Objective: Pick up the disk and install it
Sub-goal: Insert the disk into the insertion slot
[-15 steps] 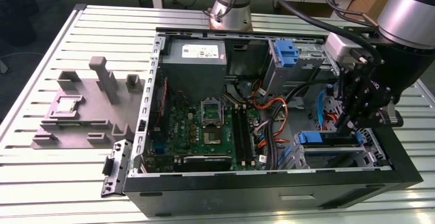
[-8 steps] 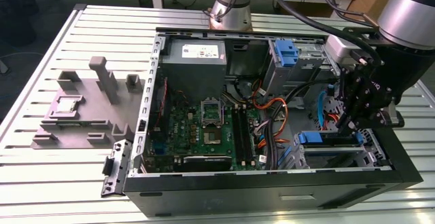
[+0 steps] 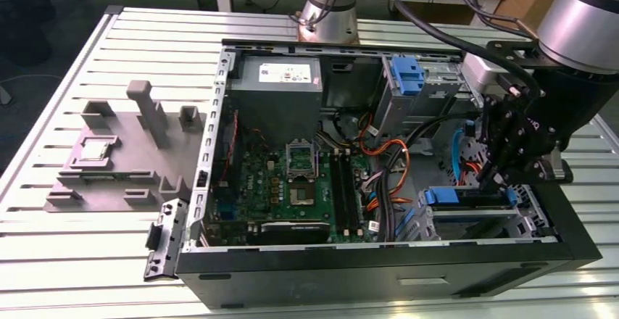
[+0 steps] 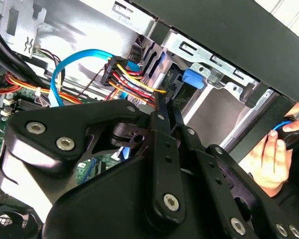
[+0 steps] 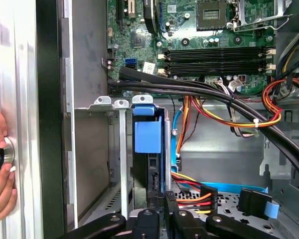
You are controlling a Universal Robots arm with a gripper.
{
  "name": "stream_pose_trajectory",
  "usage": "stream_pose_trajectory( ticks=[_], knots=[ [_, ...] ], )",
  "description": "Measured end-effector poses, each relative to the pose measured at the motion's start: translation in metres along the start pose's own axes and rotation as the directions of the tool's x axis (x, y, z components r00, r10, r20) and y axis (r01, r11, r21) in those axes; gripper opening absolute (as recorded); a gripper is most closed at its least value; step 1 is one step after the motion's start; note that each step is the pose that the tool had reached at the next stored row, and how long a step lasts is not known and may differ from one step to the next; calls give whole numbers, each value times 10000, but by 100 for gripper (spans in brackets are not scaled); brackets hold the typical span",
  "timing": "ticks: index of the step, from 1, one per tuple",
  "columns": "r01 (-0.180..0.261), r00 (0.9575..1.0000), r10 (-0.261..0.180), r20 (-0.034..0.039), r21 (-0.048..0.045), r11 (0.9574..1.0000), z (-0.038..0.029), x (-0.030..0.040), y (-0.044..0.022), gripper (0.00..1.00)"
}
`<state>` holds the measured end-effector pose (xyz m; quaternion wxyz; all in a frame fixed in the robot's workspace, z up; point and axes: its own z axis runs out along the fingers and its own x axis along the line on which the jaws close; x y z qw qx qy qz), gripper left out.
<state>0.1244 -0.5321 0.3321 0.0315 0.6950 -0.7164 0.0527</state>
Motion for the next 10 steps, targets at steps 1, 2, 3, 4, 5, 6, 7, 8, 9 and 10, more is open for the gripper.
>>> stream_pose_trajectory(
  ticks=[1,2,3,4,5,6,7,8,9,10],
  knots=[
    [-1,10000,1,22,-1,10000,1,0,0,17],
    [-1,10000,1,26,-1,10000,1,1,0,17],
    [-2,10000,2,26,-1,10000,1,1,1,17],
    [-2,10000,2,27,-1,10000,2,1,1,17],
    [-2,10000,2,26,0,10000,2,4,0,17],
    [-2,10000,2,26,0,10000,2,8,0,17],
    [-2,10000,2,28,0,10000,2,12,0,17],
    [-2,10000,2,34,0,10000,3,18,0,17],
    [-3,10000,3,41,0,10000,4,23,0,17],
    [-3,10000,3,52,0,10000,5,28,0,17]
  ],
)
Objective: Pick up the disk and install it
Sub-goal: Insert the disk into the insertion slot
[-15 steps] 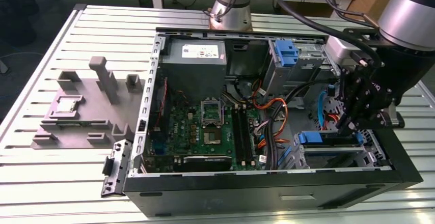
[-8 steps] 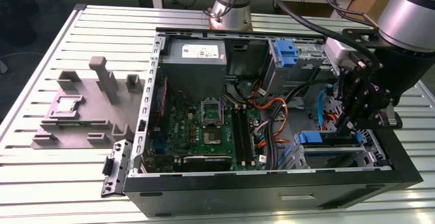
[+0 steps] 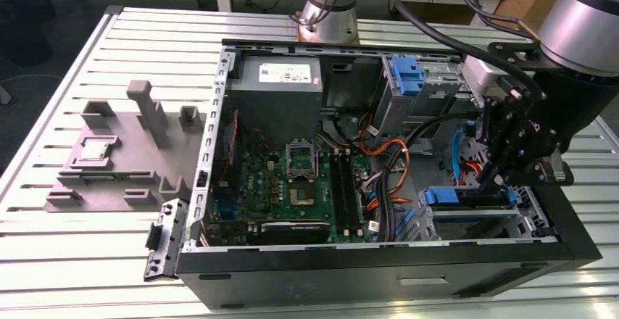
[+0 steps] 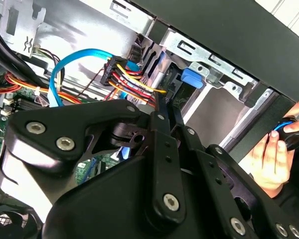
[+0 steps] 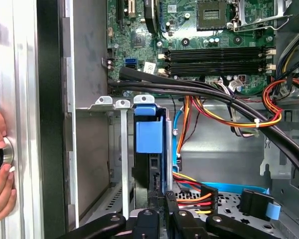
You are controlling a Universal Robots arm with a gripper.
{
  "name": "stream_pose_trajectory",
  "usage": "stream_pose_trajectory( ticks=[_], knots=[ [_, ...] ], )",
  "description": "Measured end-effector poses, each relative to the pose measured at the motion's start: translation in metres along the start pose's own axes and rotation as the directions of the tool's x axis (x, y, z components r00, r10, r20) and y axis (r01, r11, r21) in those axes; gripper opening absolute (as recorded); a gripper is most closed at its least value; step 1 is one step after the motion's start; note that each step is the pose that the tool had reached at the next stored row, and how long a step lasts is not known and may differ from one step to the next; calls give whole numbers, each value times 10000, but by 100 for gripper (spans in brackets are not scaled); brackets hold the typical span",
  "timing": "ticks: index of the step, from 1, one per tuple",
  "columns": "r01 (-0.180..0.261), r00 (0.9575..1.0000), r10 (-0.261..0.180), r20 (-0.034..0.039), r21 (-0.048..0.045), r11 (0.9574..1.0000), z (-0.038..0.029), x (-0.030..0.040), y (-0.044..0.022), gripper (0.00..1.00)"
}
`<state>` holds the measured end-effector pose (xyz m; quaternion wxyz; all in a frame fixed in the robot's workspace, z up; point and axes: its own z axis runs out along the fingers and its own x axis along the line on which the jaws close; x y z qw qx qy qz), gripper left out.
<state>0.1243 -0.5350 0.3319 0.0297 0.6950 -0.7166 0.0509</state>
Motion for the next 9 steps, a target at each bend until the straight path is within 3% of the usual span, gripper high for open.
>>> stream_pose_trajectory(
  ticks=[4,9],
  knots=[
    [-2,10000,2,91,-3,10000,1,11,-1,17],
    [-8,9995,8,306,-11,10000,10,24,-1,17]
  ],
)
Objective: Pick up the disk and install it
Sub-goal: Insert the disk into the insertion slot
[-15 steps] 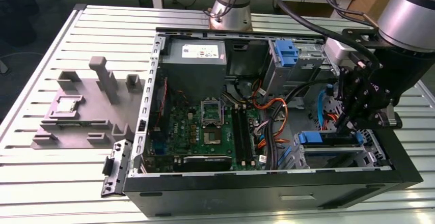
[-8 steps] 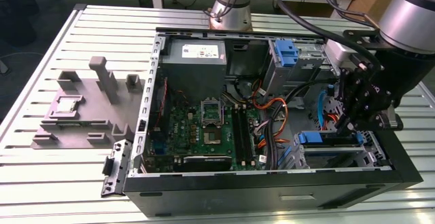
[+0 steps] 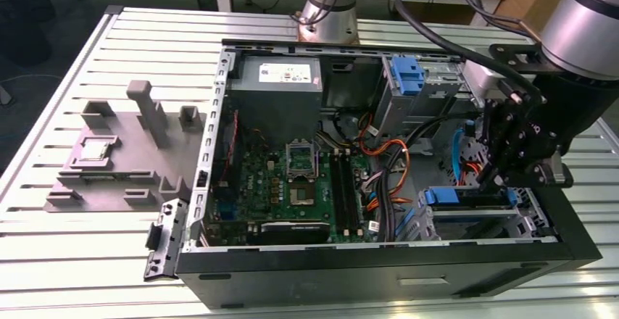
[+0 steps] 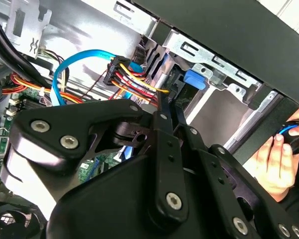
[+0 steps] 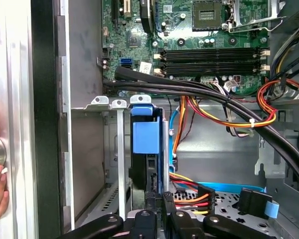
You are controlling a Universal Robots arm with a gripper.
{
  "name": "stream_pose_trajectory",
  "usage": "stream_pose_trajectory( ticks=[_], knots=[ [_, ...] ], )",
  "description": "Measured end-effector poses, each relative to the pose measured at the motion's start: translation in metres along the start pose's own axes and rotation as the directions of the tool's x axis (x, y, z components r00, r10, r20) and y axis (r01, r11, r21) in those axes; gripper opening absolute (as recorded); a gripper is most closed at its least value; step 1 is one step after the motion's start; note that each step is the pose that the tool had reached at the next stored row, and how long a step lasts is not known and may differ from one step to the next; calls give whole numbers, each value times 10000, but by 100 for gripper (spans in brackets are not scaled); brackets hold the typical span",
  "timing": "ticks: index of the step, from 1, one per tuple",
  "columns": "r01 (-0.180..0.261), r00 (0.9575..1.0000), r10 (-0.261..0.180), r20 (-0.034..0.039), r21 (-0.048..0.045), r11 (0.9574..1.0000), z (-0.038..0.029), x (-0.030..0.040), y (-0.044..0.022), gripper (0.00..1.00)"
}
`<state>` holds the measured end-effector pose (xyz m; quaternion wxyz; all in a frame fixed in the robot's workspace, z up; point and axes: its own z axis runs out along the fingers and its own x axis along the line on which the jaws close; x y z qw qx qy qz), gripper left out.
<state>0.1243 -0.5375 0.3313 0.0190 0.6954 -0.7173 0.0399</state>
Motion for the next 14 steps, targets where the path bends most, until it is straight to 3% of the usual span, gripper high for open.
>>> stream_pose_trajectory(
  ticks=[2,14],
  knots=[
    [-2,10000,2,51,-2,10000,5,7,0,17],
    [-1,10000,1,49,-1,10000,41,46,-1,17]
  ],
)
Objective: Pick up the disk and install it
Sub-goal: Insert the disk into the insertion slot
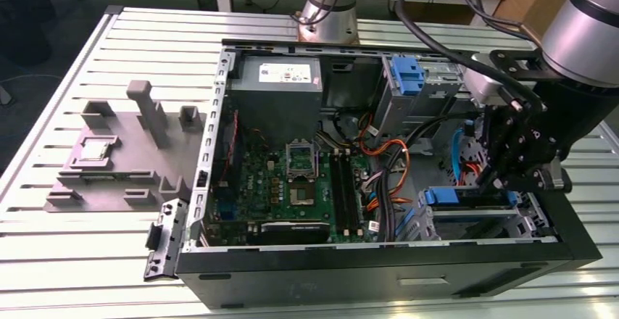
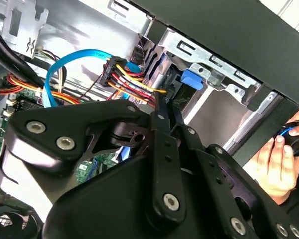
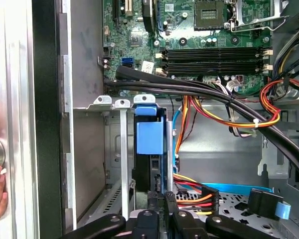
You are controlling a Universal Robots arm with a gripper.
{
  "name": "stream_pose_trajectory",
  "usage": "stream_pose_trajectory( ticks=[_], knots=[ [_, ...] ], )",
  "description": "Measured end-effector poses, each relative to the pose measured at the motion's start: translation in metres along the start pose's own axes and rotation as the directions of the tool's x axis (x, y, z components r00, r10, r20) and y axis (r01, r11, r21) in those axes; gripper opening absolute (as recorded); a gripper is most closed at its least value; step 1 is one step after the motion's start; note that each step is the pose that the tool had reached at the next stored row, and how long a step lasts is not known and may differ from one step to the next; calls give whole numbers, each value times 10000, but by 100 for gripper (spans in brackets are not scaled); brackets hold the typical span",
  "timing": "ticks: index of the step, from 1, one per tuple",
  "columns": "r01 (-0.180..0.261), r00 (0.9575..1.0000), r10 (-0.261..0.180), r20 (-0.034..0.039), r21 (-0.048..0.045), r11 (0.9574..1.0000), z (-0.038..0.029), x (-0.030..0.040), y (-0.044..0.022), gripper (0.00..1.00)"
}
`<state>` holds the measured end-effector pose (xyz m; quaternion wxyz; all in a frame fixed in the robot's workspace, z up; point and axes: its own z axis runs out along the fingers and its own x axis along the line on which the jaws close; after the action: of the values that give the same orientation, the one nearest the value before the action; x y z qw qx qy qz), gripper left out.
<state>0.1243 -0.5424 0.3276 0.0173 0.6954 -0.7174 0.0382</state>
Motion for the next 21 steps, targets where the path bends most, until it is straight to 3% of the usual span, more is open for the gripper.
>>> stream_pose_trajectory(
  ticks=[13,14,21],
  knots=[
    [0,10000,0,10,-1,10000,11,6,0,19],
    [0,10000,0,1,0,10000,3,7,0,25],
    [0,10000,0,3,-13,10000,-114,16,-3,25]
  ],
)
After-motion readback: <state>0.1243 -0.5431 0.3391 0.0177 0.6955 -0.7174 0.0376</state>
